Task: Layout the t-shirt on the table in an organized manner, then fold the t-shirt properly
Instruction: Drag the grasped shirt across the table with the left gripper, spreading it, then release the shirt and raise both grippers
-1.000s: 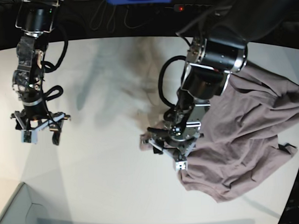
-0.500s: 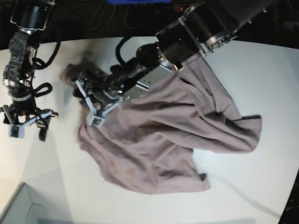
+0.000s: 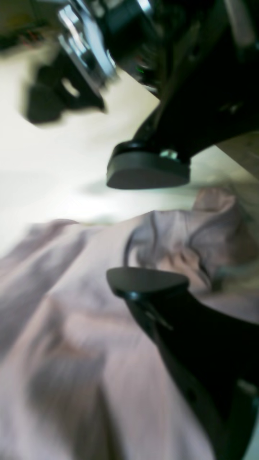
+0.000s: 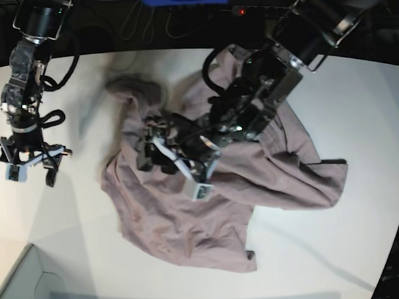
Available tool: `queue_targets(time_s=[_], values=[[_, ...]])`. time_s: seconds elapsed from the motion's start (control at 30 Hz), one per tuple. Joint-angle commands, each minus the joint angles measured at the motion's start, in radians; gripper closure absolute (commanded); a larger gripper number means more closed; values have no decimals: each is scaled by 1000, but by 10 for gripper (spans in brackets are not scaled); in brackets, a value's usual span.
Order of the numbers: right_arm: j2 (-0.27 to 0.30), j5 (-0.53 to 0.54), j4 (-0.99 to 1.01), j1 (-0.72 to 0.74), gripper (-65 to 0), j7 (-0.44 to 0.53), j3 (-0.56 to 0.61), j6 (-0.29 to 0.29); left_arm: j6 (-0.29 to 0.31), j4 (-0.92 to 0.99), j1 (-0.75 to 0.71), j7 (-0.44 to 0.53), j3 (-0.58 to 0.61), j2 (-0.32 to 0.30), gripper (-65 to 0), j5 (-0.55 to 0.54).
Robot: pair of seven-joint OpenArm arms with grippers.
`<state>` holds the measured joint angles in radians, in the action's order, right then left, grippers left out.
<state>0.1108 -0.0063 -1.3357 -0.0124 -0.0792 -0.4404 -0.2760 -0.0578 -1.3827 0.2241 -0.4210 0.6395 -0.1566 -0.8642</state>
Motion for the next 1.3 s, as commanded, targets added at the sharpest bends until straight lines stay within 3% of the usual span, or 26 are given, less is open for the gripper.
queue_targets(time_s=[0.0,0.2,0.37,0.63,0.9,1.2,1.27], values=[[10,7,-18,12,-444,29,-2,-7,5,-48,-15,12,-30,-25,-339,-5],[10,7,-20,-34,-444,34,5,-9,5,-175,-233,12,-143,-162,-339,-5],[5,9,-20,-60,-444,34,5,-9,5,-257,-403,15,-154,-202,-339,9],[-18,9,-17,-80,-444,29,7,-9,3,-309,-530,18,-166,-265,-339,9],[-38,9,-18,-93,-444,31,7,-9,3,-264,-579,14,-320,-263,-340,9],[-59,7,-15,-94,-444,28,5,-9,5,-217,-576,12,-321,-263,-336,29],[-66,7,-17,-94,-444,28,5,-9,5,-209,-575,12,-327,-265,-278,46]])
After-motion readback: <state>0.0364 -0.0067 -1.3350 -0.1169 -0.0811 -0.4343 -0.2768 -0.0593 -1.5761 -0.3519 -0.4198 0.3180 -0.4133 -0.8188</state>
